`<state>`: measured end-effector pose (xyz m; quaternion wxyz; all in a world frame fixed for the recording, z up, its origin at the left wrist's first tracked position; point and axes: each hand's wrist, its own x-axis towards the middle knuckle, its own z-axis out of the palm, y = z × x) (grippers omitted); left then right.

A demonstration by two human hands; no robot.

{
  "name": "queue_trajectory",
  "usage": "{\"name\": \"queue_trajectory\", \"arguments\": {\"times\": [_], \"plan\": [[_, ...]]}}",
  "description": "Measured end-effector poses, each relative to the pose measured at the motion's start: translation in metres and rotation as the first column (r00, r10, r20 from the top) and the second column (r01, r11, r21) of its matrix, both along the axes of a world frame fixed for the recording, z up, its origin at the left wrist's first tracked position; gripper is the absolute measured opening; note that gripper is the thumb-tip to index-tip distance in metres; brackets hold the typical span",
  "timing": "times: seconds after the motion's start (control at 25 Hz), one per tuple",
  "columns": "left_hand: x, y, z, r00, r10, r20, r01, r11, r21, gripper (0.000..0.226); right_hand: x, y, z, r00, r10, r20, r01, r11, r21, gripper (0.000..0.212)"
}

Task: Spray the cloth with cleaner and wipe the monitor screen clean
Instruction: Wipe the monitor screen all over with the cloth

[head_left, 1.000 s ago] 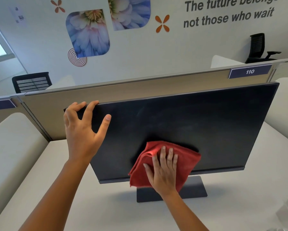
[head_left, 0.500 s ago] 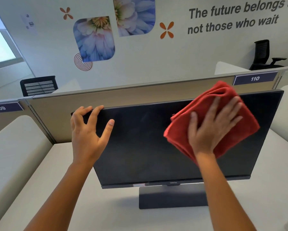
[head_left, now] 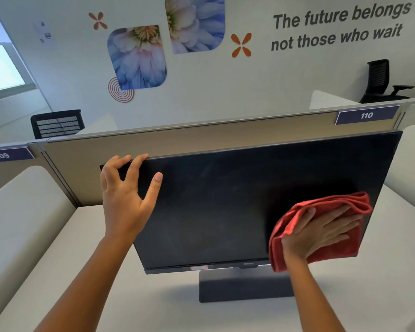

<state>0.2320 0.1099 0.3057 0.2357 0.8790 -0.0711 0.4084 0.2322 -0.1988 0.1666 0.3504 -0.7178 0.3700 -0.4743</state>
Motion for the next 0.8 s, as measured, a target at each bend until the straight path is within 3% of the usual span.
{"name": "queue_trajectory", "arguments": {"times": [0.08, 0.2, 0.36, 0.44, 0.6, 0.72, 0.8], "plan": [[-0.001, 0.000, 0.000, 1.000, -0.001, -0.005, 0.001, 1.000, -0.001, 0.052, 0.001, 0.030, 0.002, 0.998, 0.042, -0.044, -0.043, 0.999, -0.017, 0.077], [-0.002, 0.000, 0.001, 1.000, -0.006, -0.009, 0.006, 1.000, -0.006, 0.053, 0.006, 0.083, 0.016, 0.989, 0.139, -0.053, -0.146, 0.972, -0.183, 0.073], [-0.003, -0.001, 0.002, 1.000, -0.019, -0.007, 0.019, 1.000, -0.022, 0.053, 0.015, 0.143, 0.049, 0.952, 0.307, 0.011, -0.283, 0.890, -0.357, 0.076], [-0.003, 0.001, 0.002, 1.000, -0.029, -0.004, 0.029, 0.999, -0.033, 0.053, 0.019, 0.173, 0.064, 0.923, 0.384, -0.027, -0.347, 0.801, -0.488, 0.076], [-0.003, 0.006, 0.002, 1.000, -0.028, -0.014, 0.027, 0.999, -0.041, 0.053, 0.026, 0.225, 0.058, 0.856, 0.469, -0.218, -0.440, 0.438, -0.784, 0.076], [-0.003, 0.007, 0.003, 0.999, -0.026, -0.024, 0.025, 0.999, -0.043, 0.054, 0.027, 0.240, 0.025, 0.794, 0.469, -0.387, -0.489, 0.114, -0.865, 0.068], [-0.004, 0.006, 0.003, 0.999, -0.028, -0.020, 0.027, 0.999, -0.045, 0.055, 0.024, 0.238, -0.004, 0.786, 0.381, -0.488, -0.488, -0.103, -0.867, 0.071]]}}
